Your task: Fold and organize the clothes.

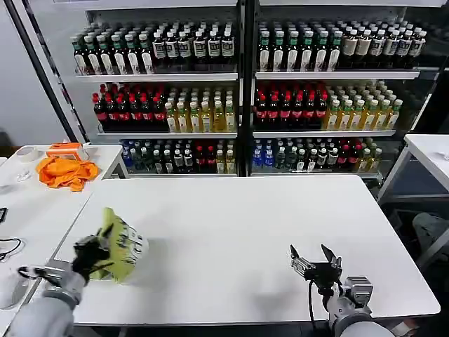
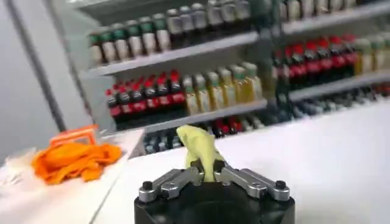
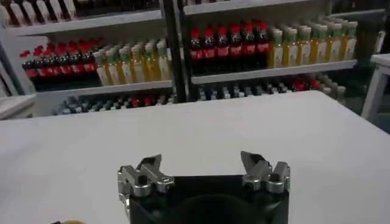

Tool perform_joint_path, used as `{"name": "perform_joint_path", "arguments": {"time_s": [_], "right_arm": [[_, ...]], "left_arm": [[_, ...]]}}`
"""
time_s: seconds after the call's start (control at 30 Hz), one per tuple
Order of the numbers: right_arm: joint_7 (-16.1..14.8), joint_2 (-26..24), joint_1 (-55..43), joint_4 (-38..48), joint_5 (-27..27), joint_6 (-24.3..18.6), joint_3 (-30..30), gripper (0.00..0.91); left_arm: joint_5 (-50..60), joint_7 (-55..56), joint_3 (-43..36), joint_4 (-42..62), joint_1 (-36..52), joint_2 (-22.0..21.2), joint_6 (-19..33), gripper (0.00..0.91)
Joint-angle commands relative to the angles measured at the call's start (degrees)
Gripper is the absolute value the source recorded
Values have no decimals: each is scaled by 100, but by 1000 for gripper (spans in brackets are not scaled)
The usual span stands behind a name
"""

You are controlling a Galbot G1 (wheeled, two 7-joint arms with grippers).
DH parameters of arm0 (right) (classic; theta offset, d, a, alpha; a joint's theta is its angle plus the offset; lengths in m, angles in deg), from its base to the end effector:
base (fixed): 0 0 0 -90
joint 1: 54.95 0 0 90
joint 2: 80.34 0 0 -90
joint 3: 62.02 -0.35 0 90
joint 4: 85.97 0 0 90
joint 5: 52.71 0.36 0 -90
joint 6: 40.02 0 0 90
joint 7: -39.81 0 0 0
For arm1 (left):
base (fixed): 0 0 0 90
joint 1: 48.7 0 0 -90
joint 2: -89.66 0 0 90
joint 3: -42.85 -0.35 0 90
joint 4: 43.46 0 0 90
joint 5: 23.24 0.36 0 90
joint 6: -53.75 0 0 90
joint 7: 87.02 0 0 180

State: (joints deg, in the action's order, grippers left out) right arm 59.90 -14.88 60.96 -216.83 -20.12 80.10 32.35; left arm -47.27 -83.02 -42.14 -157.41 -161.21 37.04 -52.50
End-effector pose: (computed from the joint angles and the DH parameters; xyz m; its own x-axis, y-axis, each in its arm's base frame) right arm 0.1949 -0.0287 -0.2201 -0.9239 -0.0746 0.3752 -0.0448 0.9952 0.0875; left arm 0.2474 0.1466 -0.2590 -0.9634 0.0496 0.2635 0.1131 0.9662 0.2316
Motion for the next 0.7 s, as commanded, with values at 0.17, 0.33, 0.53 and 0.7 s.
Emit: {"name": "perform_joint_path", "arguments": {"time_s": [0.17, 0.33, 0.53, 0.7], "right_arm": [[-3, 33, 105, -48, -51, 2, -73, 907], [-8, 49, 171, -87, -65, 0, -153, 907], [-12, 64, 237, -137, -72, -5, -262, 907], [-19, 72, 251, -148, -73, -6, -327, 907]], "left_arm": [[262, 138, -2111, -505, 1148, -332, -409, 20], [202, 267, -2667, -199, 1360, -652, -506, 20], [215, 451, -3287, 281, 1703, -1218, -662, 20], [-226, 560, -3576, 456, 2069, -1616, -640, 907]]}}
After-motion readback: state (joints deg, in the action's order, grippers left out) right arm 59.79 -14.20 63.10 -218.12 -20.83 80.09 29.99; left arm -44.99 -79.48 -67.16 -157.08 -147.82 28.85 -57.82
